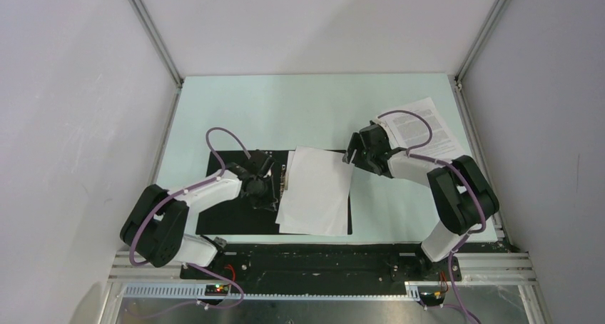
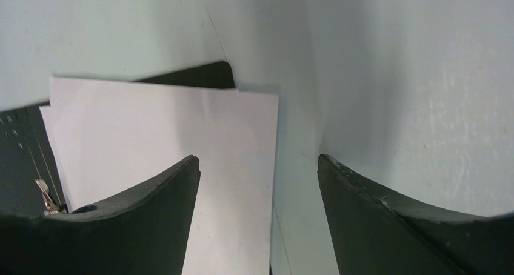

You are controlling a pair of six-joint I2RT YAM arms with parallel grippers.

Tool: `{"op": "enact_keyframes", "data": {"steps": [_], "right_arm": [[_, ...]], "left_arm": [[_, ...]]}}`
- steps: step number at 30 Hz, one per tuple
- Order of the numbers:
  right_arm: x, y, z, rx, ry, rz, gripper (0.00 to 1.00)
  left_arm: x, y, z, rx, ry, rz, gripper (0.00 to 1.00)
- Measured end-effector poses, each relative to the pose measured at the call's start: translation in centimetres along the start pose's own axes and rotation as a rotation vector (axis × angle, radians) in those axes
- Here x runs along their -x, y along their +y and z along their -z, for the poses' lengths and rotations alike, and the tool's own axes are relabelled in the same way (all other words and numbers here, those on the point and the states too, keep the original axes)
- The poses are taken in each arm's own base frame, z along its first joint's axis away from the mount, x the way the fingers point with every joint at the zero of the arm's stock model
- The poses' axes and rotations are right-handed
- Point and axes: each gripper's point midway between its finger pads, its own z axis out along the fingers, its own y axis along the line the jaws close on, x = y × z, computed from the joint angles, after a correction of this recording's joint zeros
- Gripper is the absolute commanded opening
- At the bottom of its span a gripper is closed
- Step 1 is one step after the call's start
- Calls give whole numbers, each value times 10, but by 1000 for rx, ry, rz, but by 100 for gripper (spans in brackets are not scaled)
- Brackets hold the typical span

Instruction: Put the files into the folder

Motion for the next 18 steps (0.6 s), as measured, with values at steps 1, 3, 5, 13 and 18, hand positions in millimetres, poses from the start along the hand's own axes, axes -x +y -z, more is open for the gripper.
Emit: {"op": "enact_keyframes", "data": {"steps": [1, 3, 5, 13, 18], "right_arm": [[3, 2, -3, 1, -2, -5, 77], [6, 4, -6, 2, -5, -11, 77], [8, 7, -9, 5, -5, -16, 77], [7, 21, -15, 20, 2, -11, 77], [5, 32, -19, 32, 8, 4, 77]], "left_arm": [[0, 0, 0, 2, 0, -1, 11], [0, 1, 0, 6, -1, -1, 10], [0, 1, 0, 7, -1, -1, 10], [-1, 2, 1, 9, 1, -4, 11], [0, 4, 1, 20, -2, -6, 11]]}}
